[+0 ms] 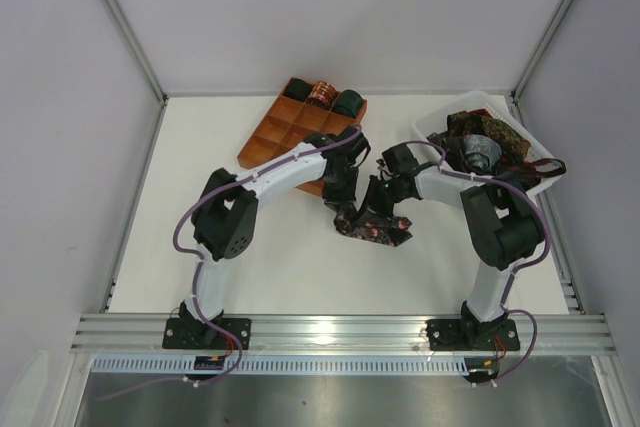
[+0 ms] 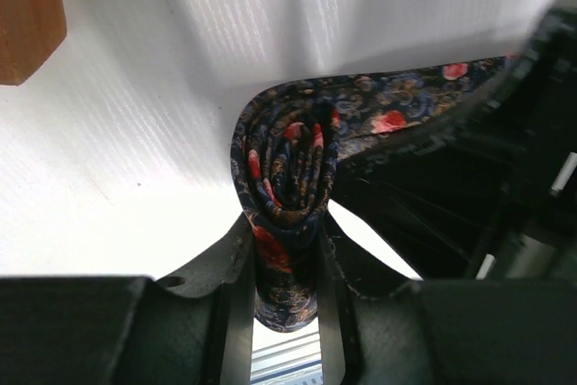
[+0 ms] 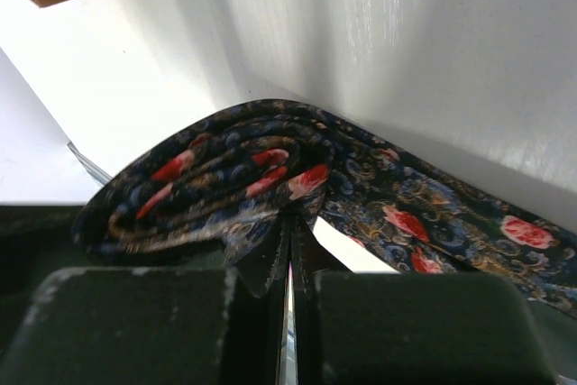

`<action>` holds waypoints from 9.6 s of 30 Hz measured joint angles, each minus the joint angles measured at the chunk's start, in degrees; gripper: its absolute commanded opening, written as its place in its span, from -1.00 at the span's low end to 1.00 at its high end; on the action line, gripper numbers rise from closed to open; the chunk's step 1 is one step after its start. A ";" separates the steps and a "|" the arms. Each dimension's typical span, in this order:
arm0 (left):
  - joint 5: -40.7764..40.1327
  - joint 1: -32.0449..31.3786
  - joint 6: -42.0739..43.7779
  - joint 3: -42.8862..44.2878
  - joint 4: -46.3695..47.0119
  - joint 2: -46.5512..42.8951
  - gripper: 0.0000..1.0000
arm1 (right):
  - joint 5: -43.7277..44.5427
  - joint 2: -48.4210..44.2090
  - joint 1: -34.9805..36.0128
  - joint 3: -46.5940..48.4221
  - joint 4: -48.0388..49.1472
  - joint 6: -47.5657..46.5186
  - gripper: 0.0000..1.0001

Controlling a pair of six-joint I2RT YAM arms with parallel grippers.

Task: Roll the ties
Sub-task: Roll the tie, then place the rolled tie into the container

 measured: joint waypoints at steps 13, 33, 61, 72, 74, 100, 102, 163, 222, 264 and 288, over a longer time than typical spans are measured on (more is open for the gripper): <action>0.46 -2.67 0.07 5.31 -1.11 3.15 -0.24 | -0.55 1.18 -1.09 -0.33 -0.35 0.39 -0.96; 5.11 -3.93 -4.04 3.34 5.55 3.67 -0.08 | 4.81 -5.66 -5.97 -3.28 -7.96 -1.99 -0.96; 8.17 -7.32 -8.39 8.11 7.06 5.55 0.32 | 1.79 -9.11 -17.31 -10.23 -9.55 -5.62 -0.96; 13.29 -7.43 -9.88 7.93 14.23 6.01 0.34 | 2.62 -15.80 -22.38 -9.09 -18.93 -11.30 -0.94; 13.62 -7.41 -9.33 6.88 15.47 5.51 0.40 | 2.19 -16.70 -22.58 -8.22 -19.78 -12.13 -0.92; 29.51 6.14 3.72 -22.21 29.18 -8.98 0.91 | 4.66 -11.54 -14.53 -5.09 -14.95 -9.05 -0.94; 30.91 6.08 3.69 -22.18 30.12 -8.17 0.93 | 5.64 -11.41 -14.53 -5.20 -14.97 -9.09 -0.93; 33.90 -0.07 -18.08 -20.26 48.83 5.75 -0.61 | 5.75 -11.47 -16.52 -8.72 -12.76 -14.29 -0.95; 10.34 22.82 26.86 12.48 -2.84 5.01 -0.99 | 5.29 -23.17 -15.28 -0.24 -27.50 -15.17 -0.93; -30.75 7.26 20.55 19.67 -6.62 15.89 -0.99 | 5.88 -23.91 -14.25 -6.78 -27.34 -15.06 -0.92; -36.44 5.60 20.83 21.38 -9.18 18.03 0.10 | 5.88 -23.98 -14.14 -7.30 -26.97 -15.06 -0.92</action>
